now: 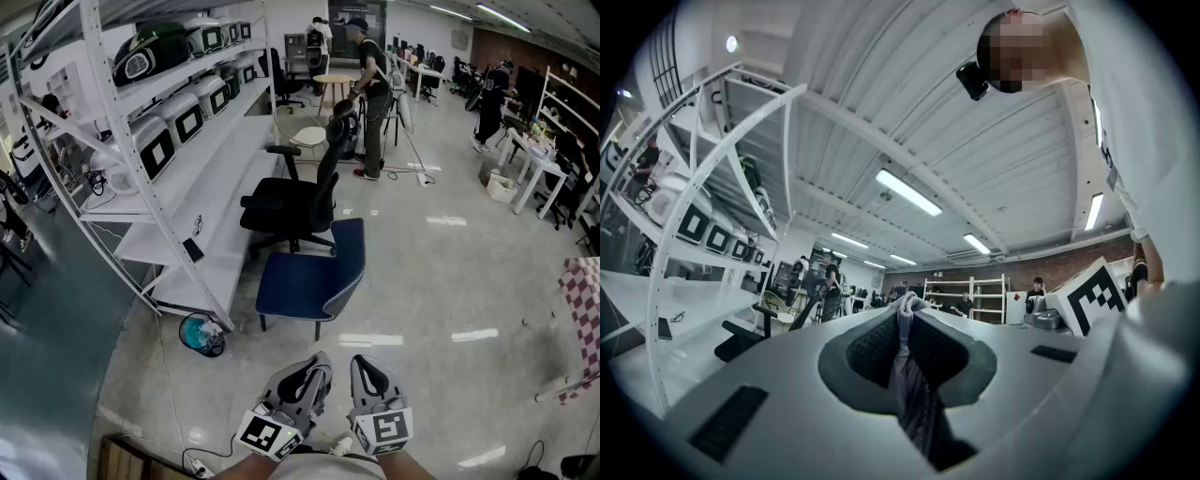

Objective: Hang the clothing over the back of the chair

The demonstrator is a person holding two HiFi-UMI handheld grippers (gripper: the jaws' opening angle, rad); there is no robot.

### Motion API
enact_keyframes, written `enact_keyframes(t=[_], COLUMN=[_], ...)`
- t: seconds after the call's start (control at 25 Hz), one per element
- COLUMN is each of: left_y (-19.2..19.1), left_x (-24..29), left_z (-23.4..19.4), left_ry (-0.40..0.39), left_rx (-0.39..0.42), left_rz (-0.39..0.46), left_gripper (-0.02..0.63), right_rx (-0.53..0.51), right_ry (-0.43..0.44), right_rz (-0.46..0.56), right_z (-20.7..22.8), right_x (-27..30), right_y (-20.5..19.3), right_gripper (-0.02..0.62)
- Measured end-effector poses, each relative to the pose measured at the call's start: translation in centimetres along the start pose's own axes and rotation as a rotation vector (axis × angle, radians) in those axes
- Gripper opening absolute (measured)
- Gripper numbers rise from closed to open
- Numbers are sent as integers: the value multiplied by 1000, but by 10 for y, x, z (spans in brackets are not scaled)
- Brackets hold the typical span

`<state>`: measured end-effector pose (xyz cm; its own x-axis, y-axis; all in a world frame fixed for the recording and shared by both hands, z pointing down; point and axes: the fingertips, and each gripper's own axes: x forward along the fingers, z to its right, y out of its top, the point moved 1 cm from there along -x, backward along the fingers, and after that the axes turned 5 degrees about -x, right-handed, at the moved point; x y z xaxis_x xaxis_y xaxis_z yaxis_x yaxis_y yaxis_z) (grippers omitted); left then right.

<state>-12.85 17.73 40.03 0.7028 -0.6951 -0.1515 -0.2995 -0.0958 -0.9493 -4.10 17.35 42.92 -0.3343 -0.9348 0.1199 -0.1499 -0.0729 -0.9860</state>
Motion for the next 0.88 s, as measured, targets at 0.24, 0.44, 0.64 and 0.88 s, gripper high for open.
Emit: enact_keyframes(t=[0.24, 0.44, 0.64, 0.88], left_y=[1, 1, -2, -4], left_x=[-1, -2, 5, 5], left_z=[8, 13, 19, 27], left_ry=[-24, -27, -32, -35], left_rx=[1, 8, 25, 40], left_rz=[-5, -3, -13, -22], left_gripper=[29, 29, 29, 29], right_rx=[-3, -7, -9, -9], right_ry=[-4, 1, -15, -31], right_rz=[0, 6, 12, 29], right_z=[-1, -3, -2, 0], right_x=[-1, -5, -6, -10], right_y=[3, 5, 3, 5], right_gripper=[17, 17, 17, 17])
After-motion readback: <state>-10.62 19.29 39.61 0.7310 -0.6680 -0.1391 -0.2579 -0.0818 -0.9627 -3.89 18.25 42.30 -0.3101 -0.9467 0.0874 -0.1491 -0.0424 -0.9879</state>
